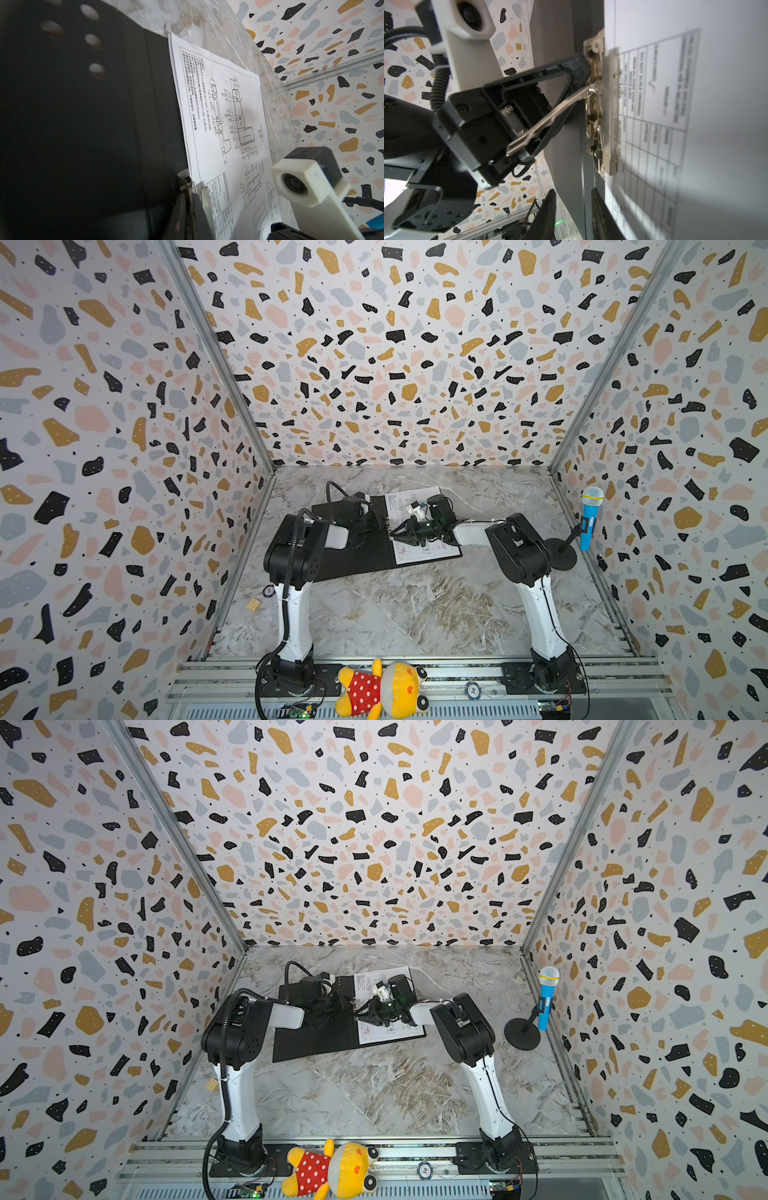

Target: Put the files into the folder

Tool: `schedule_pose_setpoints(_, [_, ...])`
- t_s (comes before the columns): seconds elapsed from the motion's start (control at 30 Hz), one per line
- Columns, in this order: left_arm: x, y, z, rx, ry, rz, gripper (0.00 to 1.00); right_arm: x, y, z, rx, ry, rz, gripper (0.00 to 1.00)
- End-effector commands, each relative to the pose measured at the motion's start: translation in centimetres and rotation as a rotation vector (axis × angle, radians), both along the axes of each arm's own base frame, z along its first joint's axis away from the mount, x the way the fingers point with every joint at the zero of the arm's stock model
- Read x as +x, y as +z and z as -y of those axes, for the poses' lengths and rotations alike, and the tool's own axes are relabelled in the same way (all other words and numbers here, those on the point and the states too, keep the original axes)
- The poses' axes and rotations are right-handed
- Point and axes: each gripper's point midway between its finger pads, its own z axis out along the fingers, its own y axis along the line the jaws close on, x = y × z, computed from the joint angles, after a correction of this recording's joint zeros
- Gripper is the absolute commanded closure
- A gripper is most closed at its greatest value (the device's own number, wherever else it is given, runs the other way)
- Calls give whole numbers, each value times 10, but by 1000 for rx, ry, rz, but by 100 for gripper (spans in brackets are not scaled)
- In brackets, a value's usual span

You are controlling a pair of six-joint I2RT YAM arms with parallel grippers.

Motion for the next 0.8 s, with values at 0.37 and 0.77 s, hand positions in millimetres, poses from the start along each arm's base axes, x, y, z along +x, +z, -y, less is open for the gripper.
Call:
schedule_pose_setpoints(0.37, [-19, -41, -7, 72, -11, -113, 92, 17, 54, -8, 105, -29, 53, 60])
schedule_pose_setpoints(0.77, [-21, -43, -8, 79, -13, -112, 92, 20, 57, -12, 130, -39, 34, 56])
